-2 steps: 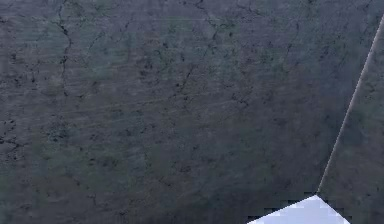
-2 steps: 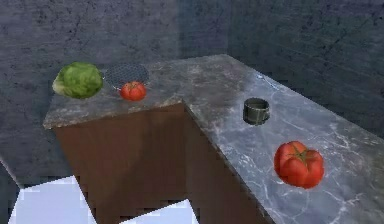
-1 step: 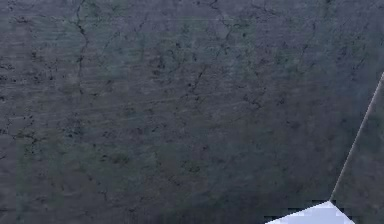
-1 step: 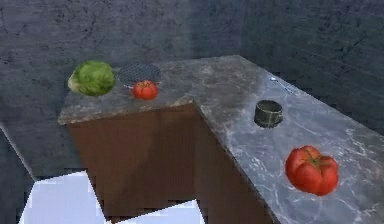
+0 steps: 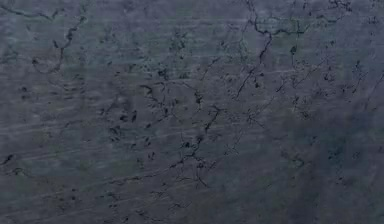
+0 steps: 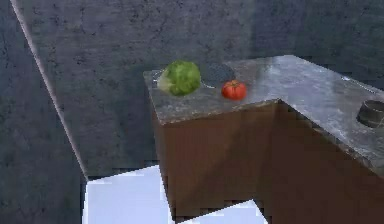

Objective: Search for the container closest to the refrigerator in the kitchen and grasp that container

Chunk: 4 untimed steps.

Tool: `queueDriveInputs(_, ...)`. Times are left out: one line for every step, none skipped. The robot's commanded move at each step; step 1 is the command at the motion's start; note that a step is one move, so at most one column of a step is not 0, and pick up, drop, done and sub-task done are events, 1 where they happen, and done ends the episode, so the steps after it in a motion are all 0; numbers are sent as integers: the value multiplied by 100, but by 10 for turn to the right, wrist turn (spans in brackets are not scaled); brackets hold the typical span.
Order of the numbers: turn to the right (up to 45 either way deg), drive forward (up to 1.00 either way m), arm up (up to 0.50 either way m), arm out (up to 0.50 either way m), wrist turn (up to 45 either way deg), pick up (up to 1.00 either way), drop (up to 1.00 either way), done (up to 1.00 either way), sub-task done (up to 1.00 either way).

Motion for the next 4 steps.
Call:
queueDriveInputs(-450,0,0,0,0,0,0,0,0)
queueDriveInputs(-450,0,0,0,0,0,0,0,0)
queueDriveInputs(-120,0,0,0,0,0,0,0,0)
queueDriveInputs(0,40,0,0,0,0,0,0,0)
